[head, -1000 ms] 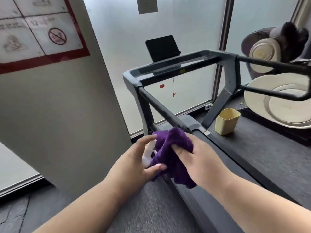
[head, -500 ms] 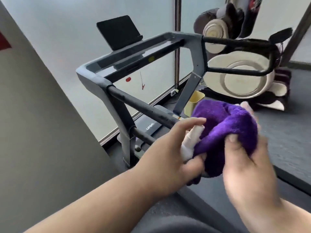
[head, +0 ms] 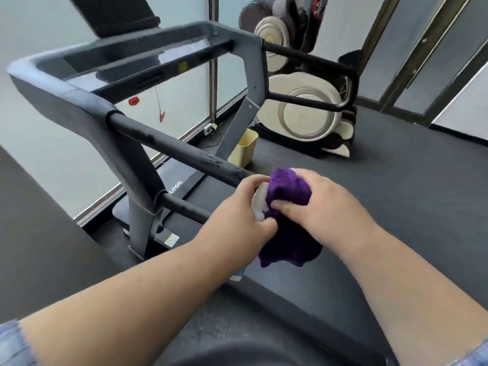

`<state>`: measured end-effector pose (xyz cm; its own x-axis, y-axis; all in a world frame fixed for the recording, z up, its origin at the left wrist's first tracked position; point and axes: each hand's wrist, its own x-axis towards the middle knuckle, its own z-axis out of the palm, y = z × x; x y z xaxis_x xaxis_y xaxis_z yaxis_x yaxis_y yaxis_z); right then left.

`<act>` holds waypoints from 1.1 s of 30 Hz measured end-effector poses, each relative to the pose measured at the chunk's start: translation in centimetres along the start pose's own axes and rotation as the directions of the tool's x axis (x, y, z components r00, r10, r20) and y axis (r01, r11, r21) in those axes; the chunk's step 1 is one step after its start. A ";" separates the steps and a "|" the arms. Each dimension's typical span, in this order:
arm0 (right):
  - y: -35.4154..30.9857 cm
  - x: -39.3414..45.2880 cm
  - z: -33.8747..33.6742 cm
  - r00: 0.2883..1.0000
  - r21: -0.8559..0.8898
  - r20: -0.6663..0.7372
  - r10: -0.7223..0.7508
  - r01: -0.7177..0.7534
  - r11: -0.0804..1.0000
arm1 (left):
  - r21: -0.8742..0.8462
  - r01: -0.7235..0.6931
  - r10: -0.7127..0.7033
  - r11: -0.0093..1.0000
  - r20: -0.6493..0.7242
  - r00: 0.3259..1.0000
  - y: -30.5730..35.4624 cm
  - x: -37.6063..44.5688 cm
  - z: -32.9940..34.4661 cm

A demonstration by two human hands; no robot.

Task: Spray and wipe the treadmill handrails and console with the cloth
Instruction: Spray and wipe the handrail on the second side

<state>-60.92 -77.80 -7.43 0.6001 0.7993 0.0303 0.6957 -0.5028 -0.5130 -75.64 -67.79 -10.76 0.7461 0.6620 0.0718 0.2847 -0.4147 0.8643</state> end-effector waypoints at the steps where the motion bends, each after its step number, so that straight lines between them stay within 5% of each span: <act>1: 0.4 -0.2 -0.4 0.999 -0.022 0.043 0.031 -0.030 0.999 | -0.003 0.013 -0.013 1.000 0.009 1.000 -0.3 -0.2 0.2; 4: 1.1 -0.8 -0.2 0.992 -0.118 0.098 0.084 -0.073 0.990 | -0.020 0.061 -0.061 0.998 -0.016 0.998 -1.2 -1.0 0.5; 8: 0.4 0.0 1.1 1.000 -0.263 -0.006 -0.007 0.006 0.965 | -0.123 0.072 -0.085 0.990 -0.103 0.991 -2.4 -2.3 -0.7; 14: -4.1 4.3 1.3 0.965 -0.459 0.207 -0.161 0.241 0.855 | -0.210 0.087 -0.141 0.974 -0.257 0.956 -3.7 -3.4 -0.6; 21: -12.1 11.3 4.9 0.854 -0.446 0.446 -0.268 0.471 0.761 | -0.181 0.114 -0.182 0.977 -0.422 0.888 -5.2 -6.0 -0.3; 30: -21.1 15.8 10.1 0.761 -0.565 0.537 -0.365 0.645 0.514 | -0.147 0.107 -0.174 0.983 -0.596 0.784 -4.5 -7.2 0.1; 33: -22.9 16.3 10.9 0.769 -0.577 0.523 -0.367 0.636 0.512 | -0.077 0.078 -0.109 0.994 -0.608 0.786 -3.6 -7.3 0.3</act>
<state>-71.38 -49.69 -4.55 0.0000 0.9714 -0.2374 0.9658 0.0616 0.2519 -81.89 -71.33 -14.52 0.1895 0.9454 0.2652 0.2949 -0.3124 0.9030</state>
